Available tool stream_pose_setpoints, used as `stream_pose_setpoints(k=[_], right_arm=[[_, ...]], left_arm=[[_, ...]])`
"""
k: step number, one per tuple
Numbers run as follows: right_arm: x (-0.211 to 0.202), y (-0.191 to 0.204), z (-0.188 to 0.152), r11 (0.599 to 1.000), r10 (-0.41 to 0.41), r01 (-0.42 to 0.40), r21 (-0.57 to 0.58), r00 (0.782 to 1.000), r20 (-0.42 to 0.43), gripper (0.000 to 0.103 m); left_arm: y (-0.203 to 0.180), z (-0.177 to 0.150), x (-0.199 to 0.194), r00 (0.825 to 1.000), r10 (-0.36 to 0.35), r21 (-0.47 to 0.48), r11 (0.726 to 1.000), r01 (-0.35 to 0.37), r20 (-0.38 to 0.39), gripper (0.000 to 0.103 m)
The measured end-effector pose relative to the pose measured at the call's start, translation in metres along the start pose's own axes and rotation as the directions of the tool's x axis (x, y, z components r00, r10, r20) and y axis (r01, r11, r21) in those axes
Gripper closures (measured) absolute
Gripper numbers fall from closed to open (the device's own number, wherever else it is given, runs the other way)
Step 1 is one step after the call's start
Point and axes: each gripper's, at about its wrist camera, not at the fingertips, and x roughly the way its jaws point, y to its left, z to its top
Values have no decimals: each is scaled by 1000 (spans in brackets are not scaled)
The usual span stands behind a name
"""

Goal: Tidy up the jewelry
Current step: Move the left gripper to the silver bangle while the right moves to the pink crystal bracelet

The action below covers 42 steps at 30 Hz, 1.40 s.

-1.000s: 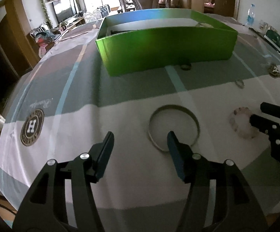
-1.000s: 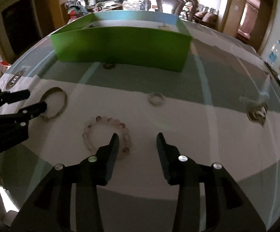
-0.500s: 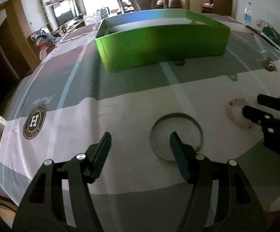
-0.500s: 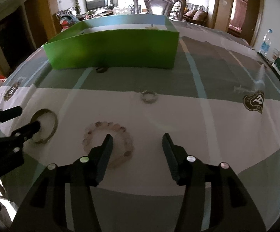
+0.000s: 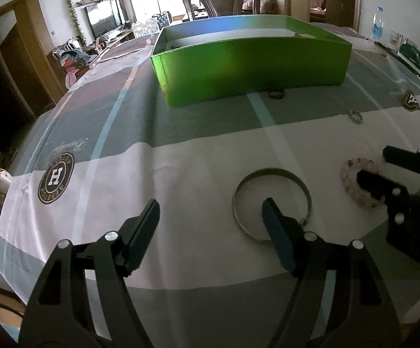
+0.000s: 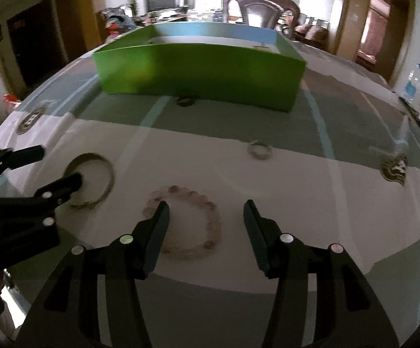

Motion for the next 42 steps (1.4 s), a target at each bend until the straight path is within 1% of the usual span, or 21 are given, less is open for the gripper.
stream_pose_setpoints(k=[4,7,12,15,18,24,29,34,37,39,40,42], right_arm=[[1,-9,0,999,-22,22,31,1000,-7,50],[1,-14,-1,998,-13,14,54,1000,-2,50],[4,-16,2,997,-30,30,75,1000,1,50],[3,-18,0,995,-52,52,83,999,0,46],[2,-21,-1,994,-55,55,92,998,-2,45],[2,-18,-5,996,-55,53,75,998,13,45],[2,-20,-6,995,-44,43,85,999,13,45],[0,-14,-8,998,-31,30,57,999,18,46],[1,-13,-8,998,-12,11,55,999,29,49],[1,-9,-7,999,2,-3,43,999,34,59],[1,-7,-6,999,6,-7,34,999,38,61],[2,-2,-6,1000,23,-24,15,998,53,71]], left_arm=[[-2,0,-1,1000,7,1,1000,-7,5,30],[-2,-1,-1,1000,9,-1,1000,-9,6,30],[-2,-1,-1,1000,7,-4,1000,-7,7,29],[-1,-1,-1,1000,1,-11,1000,-1,7,29],[-2,-2,-1,1000,3,-10,1000,-3,10,29],[-2,-2,0,1000,6,-8,1000,-6,15,29],[-3,-2,0,1000,7,-10,1000,-7,15,28],[-4,-2,0,1000,10,-12,1000,-9,16,28],[-4,-2,-1,1000,9,-12,1000,-9,17,28],[-4,-2,-1,1000,13,-10,1000,-13,18,28],[-4,-1,-1,1000,16,-9,1000,-16,19,28],[-5,-2,-1,1000,21,-8,1000,-21,22,28]])
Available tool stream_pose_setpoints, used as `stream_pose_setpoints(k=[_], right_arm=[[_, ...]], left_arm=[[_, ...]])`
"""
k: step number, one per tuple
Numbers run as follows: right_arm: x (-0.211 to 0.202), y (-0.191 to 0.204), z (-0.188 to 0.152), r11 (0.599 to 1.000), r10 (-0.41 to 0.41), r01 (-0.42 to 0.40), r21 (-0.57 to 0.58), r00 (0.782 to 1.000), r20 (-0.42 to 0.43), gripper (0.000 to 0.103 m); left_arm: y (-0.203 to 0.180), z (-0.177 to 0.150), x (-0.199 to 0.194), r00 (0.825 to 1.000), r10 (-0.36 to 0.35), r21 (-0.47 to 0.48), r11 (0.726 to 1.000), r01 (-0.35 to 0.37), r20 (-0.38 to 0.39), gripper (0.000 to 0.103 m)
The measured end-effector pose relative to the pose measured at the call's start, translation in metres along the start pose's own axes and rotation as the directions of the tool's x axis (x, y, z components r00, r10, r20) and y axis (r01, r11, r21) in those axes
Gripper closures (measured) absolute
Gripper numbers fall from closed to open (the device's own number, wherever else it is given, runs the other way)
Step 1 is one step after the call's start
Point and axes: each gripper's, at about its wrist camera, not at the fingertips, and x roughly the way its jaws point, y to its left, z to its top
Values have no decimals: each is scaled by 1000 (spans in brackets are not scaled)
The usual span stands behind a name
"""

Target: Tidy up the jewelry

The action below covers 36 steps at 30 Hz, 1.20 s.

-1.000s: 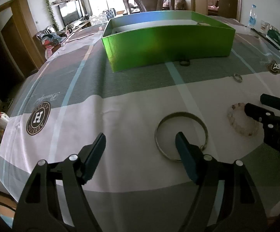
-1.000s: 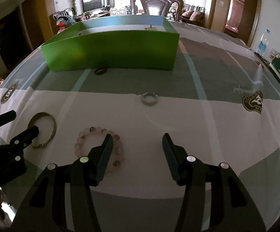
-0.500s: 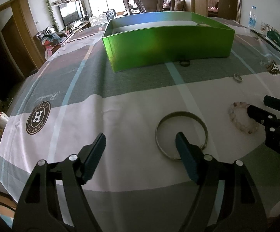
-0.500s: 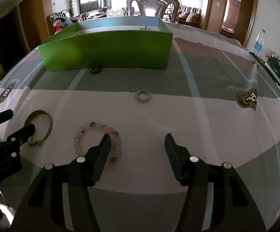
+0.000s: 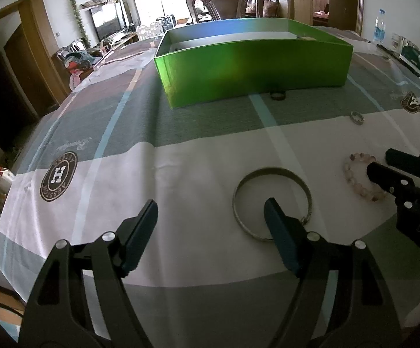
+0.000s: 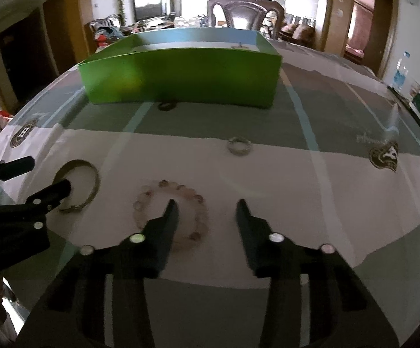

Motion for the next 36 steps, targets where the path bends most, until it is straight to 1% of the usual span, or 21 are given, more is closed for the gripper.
stream_pose_setpoints(k=[2,4,6,10,20,21,22,23,24,27,29,30,32,36], right_arm=[[1,3,0,1000,6,-6,-11,1000,5,74],[1,3,0,1000,11,-11,-14,1000,7,76],[1,3,1,1000,13,-13,-15,1000,8,76],[2,2,1,1000,16,-16,-14,1000,10,76],[0,2,0,1000,20,-19,-16,1000,13,77],[0,2,0,1000,26,-26,-16,1000,13,82],[0,2,-1,999,32,-32,-19,999,14,84],[0,3,-1,999,35,-35,-20,999,15,90],[0,3,-1,999,39,-38,-21,999,15,94],[0,2,0,999,41,-41,-17,999,15,95],[0,1,1,999,52,-52,-5,999,10,95],[1,0,2,998,59,-59,3,998,6,95],[0,-2,2,998,63,-63,19,998,0,95],[-7,-6,7,997,65,-65,28,998,12,95]], left_arm=[[0,0,0,1000,-4,-3,1000,4,1,30],[0,0,0,1000,-25,-8,1000,25,-1,37],[-3,0,-2,999,-40,2,999,40,2,47],[-8,0,-2,1000,-23,17,1000,23,7,48],[-7,0,-1,999,-35,2,999,35,4,46],[-6,0,-1,999,-37,2,999,37,4,49],[-6,0,-1,999,-48,1,999,48,4,52],[-6,0,-2,998,-61,2,998,61,4,60],[-7,0,-2,997,-82,3,997,82,4,64],[-11,0,-3,994,-107,11,994,107,2,86],[-13,1,-3,994,-110,14,994,110,-2,93],[-13,1,-3,994,-110,13,994,110,-6,96],[-9,2,-3,994,-112,2,994,112,-11,99],[1,5,-9,995,-100,-15,995,100,4,99]])
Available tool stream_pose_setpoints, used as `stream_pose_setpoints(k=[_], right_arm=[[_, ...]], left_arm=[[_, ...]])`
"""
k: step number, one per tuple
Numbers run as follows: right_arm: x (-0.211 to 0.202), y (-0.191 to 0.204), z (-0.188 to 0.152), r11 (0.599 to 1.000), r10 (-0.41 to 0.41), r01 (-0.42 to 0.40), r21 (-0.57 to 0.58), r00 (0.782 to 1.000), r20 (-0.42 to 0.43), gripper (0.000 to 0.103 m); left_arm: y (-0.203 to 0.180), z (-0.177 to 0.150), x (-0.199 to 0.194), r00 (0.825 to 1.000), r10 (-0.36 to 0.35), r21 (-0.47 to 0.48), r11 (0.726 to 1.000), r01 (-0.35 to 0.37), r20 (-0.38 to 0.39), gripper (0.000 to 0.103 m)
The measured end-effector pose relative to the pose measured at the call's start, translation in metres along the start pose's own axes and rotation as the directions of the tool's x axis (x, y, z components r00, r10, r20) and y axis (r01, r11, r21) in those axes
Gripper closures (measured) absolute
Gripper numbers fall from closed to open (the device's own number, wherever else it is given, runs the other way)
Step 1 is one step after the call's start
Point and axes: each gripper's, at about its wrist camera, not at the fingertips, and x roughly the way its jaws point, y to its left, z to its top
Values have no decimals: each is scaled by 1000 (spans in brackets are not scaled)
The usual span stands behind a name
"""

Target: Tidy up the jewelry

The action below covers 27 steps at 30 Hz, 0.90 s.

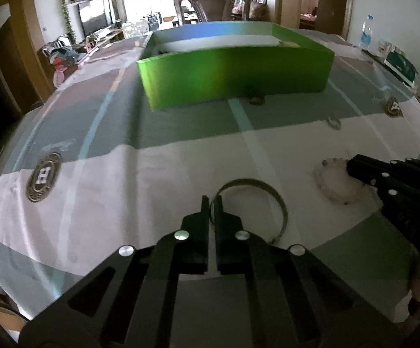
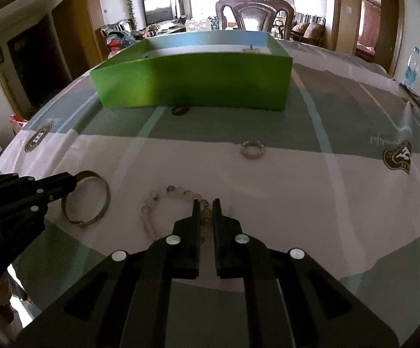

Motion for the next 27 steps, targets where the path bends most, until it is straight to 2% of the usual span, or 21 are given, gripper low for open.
stream_pose_setpoints(k=[7,9,15,18,20,22,23,24,27], right_arm=[[-43,6,27,999,-20,26,-45,993,118,95],[-54,10,39,997,-29,40,-72,988,150,100],[-62,17,78,989,-61,88,-122,976,208,101],[-54,7,87,992,-80,95,-82,982,172,100],[-44,-3,82,993,-99,106,-50,988,121,98],[-25,-11,69,993,-109,111,-38,993,37,83],[-12,-15,58,994,-106,105,-34,994,-10,69],[-5,-17,49,994,-105,103,-31,994,-36,64],[13,-26,28,994,-109,108,-13,989,-98,64]], left_arm=[[13,11,-23,999,-1,-22,1000,2,55,98],[15,19,-29,998,-7,-20,1000,9,68,98],[22,56,-49,990,22,-5,1000,-22,136,97],[23,63,-58,986,37,-3,999,-37,163,96],[22,60,-57,986,30,2,1000,-31,162,96],[18,48,-47,992,15,13,1000,-17,127,96],[17,44,-42,994,9,15,1000,-11,112,96],[16,38,-33,996,-2,18,1000,0,85,96],[20,25,-10,1000,-5,-3,1000,5,18,96]])
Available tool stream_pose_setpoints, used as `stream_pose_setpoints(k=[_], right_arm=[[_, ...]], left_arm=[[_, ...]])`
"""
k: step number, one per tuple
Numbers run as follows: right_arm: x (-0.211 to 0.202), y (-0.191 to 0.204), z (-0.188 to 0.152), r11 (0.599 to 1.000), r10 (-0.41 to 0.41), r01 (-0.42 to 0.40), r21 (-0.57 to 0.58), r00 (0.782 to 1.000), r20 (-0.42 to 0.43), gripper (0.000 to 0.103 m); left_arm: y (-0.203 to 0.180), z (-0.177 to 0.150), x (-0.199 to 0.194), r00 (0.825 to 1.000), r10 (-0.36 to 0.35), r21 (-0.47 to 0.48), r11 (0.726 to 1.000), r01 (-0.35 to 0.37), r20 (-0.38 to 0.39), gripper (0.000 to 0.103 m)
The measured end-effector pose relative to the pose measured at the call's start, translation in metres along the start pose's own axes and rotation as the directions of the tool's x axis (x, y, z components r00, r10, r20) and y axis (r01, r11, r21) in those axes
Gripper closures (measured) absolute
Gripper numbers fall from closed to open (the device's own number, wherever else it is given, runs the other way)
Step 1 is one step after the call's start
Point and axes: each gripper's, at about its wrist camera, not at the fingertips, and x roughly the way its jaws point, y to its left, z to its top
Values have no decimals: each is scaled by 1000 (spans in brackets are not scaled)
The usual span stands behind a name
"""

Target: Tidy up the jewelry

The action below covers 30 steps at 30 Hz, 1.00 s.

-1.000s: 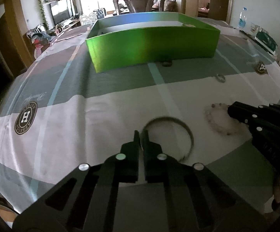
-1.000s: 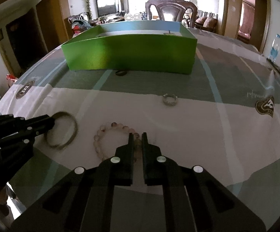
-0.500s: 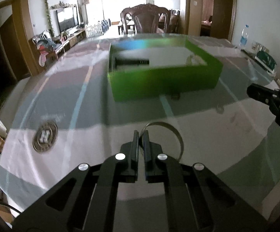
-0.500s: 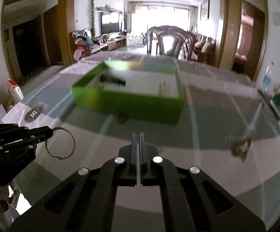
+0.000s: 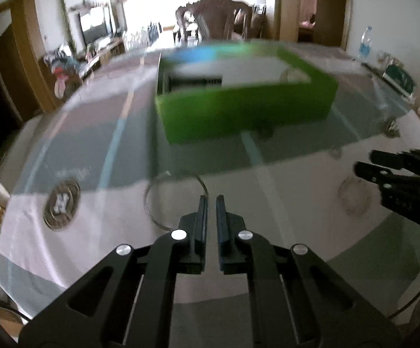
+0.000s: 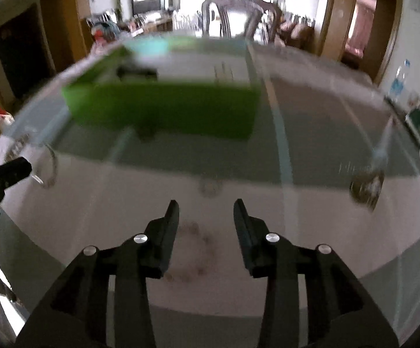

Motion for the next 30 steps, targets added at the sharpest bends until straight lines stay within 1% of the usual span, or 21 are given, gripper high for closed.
stream_pose_setpoints(k=[1,2,3,5,6,7,8,9,10,13,16,19,20,21,22,25,26,27,28,29,30], right_arm=[[3,-2,-3,1000,3,-3,8,1000,-8,64],[6,-4,-7,1000,6,-6,16,1000,-17,64],[6,-5,-10,1000,7,-7,17,1000,-21,64],[7,-3,-16,1000,9,-9,13,1000,-15,64],[5,1,-19,1000,7,-7,4,1000,-8,66],[4,4,-21,1000,16,-16,-7,1000,-2,70],[4,7,-22,999,35,-35,-9,999,-1,83],[3,9,-22,999,48,-48,-13,999,1,90],[3,13,-23,999,47,-47,-22,999,4,92],[3,23,-23,998,28,-27,-49,999,16,93],[3,24,-24,998,27,-26,-49,999,20,93],[2,23,-24,999,31,-30,-44,999,22,93],[0,22,-26,999,25,-24,-41,999,23,89],[0,22,-27,999,6,-5,-37,1000,25,83],[1,19,-26,999,-5,6,-36,1000,26,80],[2,19,-26,999,-8,9,-39,1000,28,80],[2,19,-26,999,-7,8,-40,1000,30,80],[2,19,-27,999,-1,2,-42,1000,30,84],[2,19,-27,999,15,-14,-40,999,29,89],[2,19,-27,998,42,-41,-36,999,25,93],[2,19,-27,998,42,-41,-38,999,24,94]], left_arm=[[4,-3,4,1000,2,-13,1000,-2,-9,95],[9,-4,7,1000,3,-30,1000,-4,-17,91],[16,-6,9,1000,8,-50,999,-9,-19,84],[28,-8,10,999,31,-78,996,-33,-20,77],[36,-9,11,999,45,-95,994,-47,-23,75],[41,-10,12,998,53,-106,993,-55,-26,75],[46,-10,13,998,60,-117,991,-63,-31,73],[52,-11,14,997,69,-128,989,-74,-37,69],[56,-10,15,996,76,-134,988,-81,-40,68],[66,-8,19,995,87,-146,985,-93,-44,62],[78,-10,21,994,99,-174,979,-107,-55,62],[81,-14,29,990,108,-176,977,-122,-87,62],[80,-15,30,990,104,-173,978,-119,-93,62],[77,-16,32,991,96,-168,980,-111,-97,62],[74,-16,33,991,91,-163,981,-106,-95,62],[67,-17,32,993,85,-138,986,-97,-87,62],[64,-16,32,993,85,-131,987,-96,-85,67],[62,-16,32,993,78,-128,988,-88,-84,76],[60,-16,31,994,67,-123,989,-77,-83,80],[57,-16,31,994,79,-113,990,-88,-82,85],[56,-16,31,992,92,-109,989,-100,-83,91]])
